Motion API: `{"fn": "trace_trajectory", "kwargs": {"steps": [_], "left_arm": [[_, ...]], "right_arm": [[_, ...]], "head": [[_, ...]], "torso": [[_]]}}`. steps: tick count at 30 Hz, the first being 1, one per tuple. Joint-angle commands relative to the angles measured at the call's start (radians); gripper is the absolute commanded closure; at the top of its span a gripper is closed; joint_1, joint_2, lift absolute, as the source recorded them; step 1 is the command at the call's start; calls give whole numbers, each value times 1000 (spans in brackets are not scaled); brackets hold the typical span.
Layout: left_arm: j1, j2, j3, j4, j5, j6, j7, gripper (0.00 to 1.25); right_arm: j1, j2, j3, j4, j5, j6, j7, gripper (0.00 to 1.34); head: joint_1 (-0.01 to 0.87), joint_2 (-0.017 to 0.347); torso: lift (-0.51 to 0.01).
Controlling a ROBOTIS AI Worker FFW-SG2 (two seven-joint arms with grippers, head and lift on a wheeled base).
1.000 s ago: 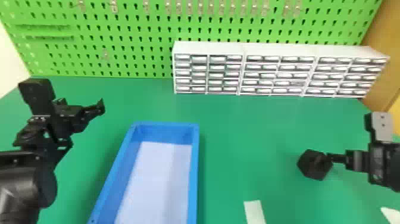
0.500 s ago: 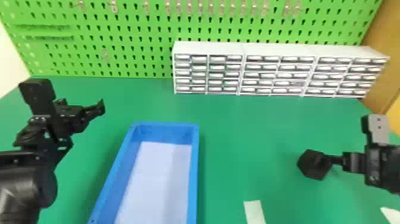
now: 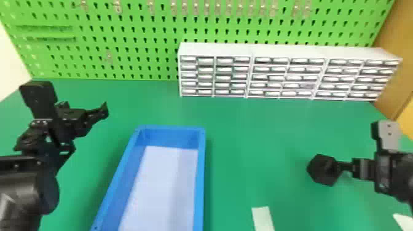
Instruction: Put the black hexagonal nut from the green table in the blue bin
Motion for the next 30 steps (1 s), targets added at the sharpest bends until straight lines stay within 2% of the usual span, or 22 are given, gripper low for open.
{"fn": "trace_trajectory", "kwargs": {"steps": [1, 25, 30], "left_arm": [[-3, 0, -1, 0, 0, 0, 0, 110], [-4, 0, -3, 0, 0, 0, -2, 110], [-4, 0, -4, 2, -1, 0, -2, 110]], "right_arm": [[-3, 0, -2, 7, 8, -7, 0, 291], [2, 17, -16, 59, 11, -56, 0, 291], [-3, 16, -14, 61, 11, -56, 0, 335]], "head": [[666, 32], [666, 32], [666, 32]], "torso": [[-100], [-100], [-100]]}}
